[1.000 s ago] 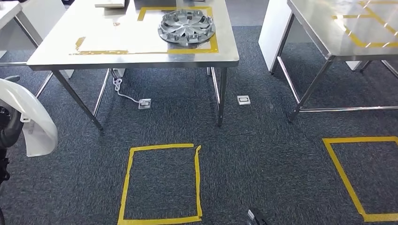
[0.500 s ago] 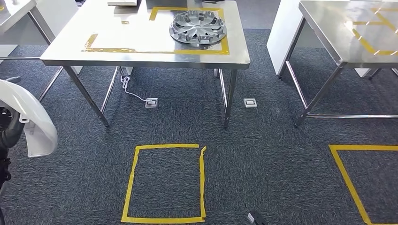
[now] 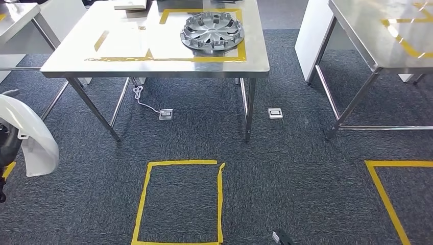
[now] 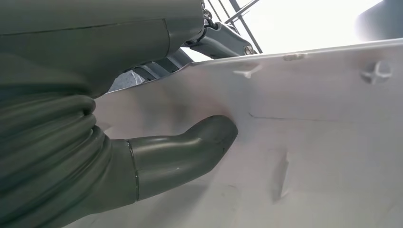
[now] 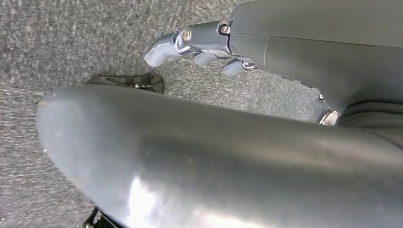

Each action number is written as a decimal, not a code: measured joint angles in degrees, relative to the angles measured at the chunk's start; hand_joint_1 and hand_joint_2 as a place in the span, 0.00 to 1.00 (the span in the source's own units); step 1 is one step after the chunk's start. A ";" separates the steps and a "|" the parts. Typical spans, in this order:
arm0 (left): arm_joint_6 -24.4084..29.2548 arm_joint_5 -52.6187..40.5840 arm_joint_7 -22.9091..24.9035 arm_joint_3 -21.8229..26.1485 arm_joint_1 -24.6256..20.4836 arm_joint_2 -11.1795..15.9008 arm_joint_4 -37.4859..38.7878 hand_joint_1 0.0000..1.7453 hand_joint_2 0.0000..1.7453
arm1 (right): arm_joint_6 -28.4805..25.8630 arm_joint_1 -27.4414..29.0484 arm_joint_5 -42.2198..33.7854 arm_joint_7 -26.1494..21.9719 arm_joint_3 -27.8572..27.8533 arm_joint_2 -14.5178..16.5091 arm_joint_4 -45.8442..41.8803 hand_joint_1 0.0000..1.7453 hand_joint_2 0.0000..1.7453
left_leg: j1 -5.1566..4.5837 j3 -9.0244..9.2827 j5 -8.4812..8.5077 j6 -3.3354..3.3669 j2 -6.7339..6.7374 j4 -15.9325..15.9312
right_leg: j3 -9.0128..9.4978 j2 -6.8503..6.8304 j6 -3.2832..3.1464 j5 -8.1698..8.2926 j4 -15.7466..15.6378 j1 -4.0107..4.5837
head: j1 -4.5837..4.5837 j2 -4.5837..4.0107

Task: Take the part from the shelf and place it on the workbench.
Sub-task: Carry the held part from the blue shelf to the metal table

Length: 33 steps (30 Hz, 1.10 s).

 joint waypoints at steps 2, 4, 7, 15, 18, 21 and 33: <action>-0.01 0.03 -0.08 0.05 -0.04 0.32 0.02 1.00 1.00 | -0.01 -0.03 0.00 -0.03 0.00 0.02 0.00 0.00 0.00 | -0.44 2.65 3.10 0.59 0.38 -7.02 | 0.85 0.01 0.39 -0.79 -0.04 0.04 | -0.05 -0.01; -0.02 0.11 -0.12 0.09 -0.08 0.49 0.04 1.00 1.00 | -0.02 -0.08 0.00 0.02 0.00 0.03 0.00 0.00 0.00 | -0.87 3.88 3.40 1.18 0.59 -10.08 | 1.16 -0.06 1.07 -1.30 -0.06 0.13 | -0.14 -0.01; -0.04 0.24 -0.17 0.14 -0.03 0.59 -0.07 1.00 1.00 | -0.02 -0.10 0.00 0.07 0.01 0.03 0.00 0.00 0.00 | -0.69 4.83 3.17 2.06 0.23 -10.71 | 1.22 -0.14 1.90 -1.55 0.99 0.23 | -0.12 0.00; -0.08 0.38 -0.31 0.17 0.05 0.54 -0.16 1.00 1.00 | -0.02 -0.08 -0.02 -0.07 0.02 0.03 0.00 0.00 0.00 | -0.58 7.50 0.92 2.82 -0.29 -10.90 | -9.20 0.04 2.86 -2.16 11.80 0.03 | 0.12 0.00; -0.09 0.52 -0.49 0.09 -0.07 0.49 -0.09 1.00 1.00 | 0.02 -0.10 -0.01 -0.18 0.02 0.01 0.00 0.00 0.00 | -0.67 8.58 -0.14 2.16 -0.46 -10.83 | -6.08 0.12 2.02 3.50 1.63 0.32 | 0.12 -0.01; -0.05 0.61 -0.57 -0.01 -0.06 0.44 -0.07 1.00 1.00 | 0.13 -0.08 0.09 -0.16 0.01 0.02 0.00 0.00 0.00 | -0.78 8.97 -0.47 1.06 -0.62 -10.49 | -5.01 0.11 0.93 3.41 -0.03 0.47 | 0.10 0.00; -0.14 0.95 -0.38 -0.19 -0.68 0.42 0.25 1.00 1.00 | 0.17 -0.25 0.14 0.15 -0.04 -0.04 0.00 0.00 0.00 | -0.66 3.17 2.42 0.34 0.34 -7.29 | 1.01 0.13 0.41 -0.40 -0.36 0.07 | -0.36 -0.01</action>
